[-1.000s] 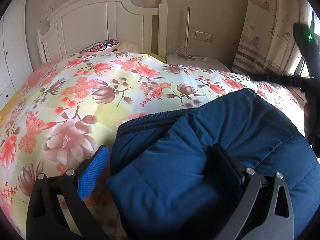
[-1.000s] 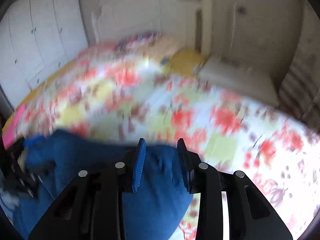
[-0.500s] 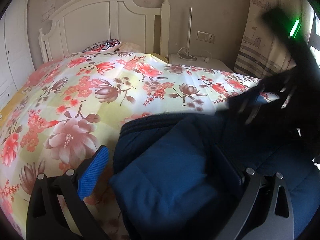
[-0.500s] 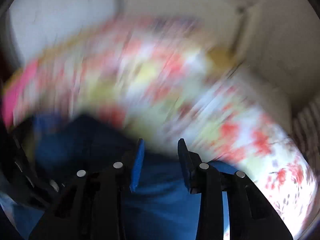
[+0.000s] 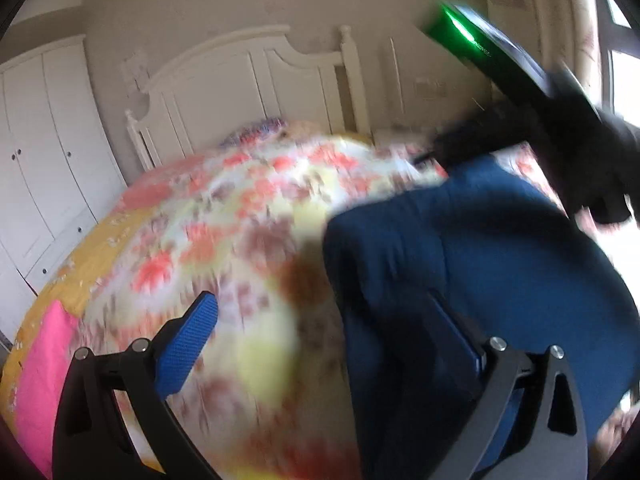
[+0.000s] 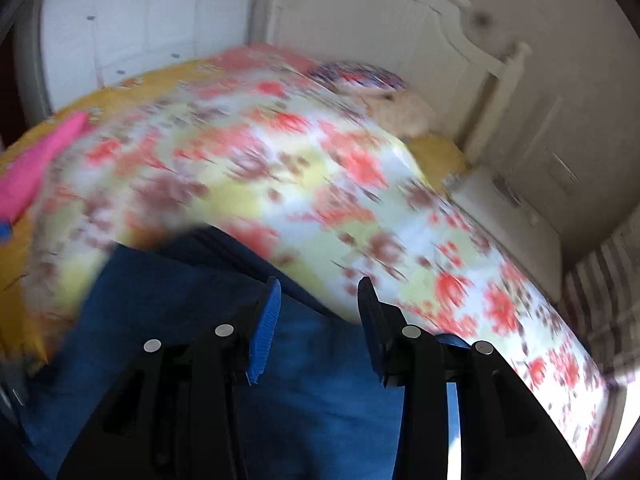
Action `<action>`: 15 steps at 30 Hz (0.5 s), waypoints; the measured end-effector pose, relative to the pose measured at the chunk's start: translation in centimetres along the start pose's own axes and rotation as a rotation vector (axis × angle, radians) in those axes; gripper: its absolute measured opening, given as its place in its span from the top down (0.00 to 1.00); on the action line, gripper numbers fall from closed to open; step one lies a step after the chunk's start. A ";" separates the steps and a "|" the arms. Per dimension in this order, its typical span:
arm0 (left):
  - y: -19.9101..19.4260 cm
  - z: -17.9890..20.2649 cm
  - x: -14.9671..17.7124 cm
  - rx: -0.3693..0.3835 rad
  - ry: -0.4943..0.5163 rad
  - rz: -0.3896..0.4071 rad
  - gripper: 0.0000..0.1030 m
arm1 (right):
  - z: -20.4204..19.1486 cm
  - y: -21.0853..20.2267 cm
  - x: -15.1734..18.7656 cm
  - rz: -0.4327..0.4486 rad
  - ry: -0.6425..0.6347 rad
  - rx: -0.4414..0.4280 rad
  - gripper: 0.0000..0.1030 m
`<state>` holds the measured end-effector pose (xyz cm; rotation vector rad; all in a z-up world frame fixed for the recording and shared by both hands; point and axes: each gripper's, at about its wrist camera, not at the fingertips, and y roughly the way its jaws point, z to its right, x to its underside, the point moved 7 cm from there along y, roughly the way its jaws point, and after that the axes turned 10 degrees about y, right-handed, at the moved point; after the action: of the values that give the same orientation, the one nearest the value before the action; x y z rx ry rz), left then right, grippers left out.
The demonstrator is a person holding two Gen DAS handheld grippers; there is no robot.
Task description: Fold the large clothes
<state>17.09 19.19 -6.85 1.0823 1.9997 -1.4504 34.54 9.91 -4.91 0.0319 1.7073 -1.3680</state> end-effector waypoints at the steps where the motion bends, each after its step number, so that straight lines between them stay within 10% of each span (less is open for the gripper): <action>1: 0.5 0.5 1.4 0.004 0.009 -0.030 0.02 | -1.4 0.8 0.2 -0.029 -0.034 -0.026 0.65; 6: 2.4 -0.3 4.6 0.119 -0.183 -0.088 0.02 | -5.3 4.6 2.6 -0.156 -0.217 0.061 0.64; 15: 2.7 0.1 4.8 0.102 -0.191 -0.082 0.02 | -8.5 -4.3 2.3 -0.010 -0.223 -0.067 0.64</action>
<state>16.35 21.12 -12.00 0.8741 1.8727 -1.6485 25.62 13.78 -3.53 -0.1619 1.5658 -1.2702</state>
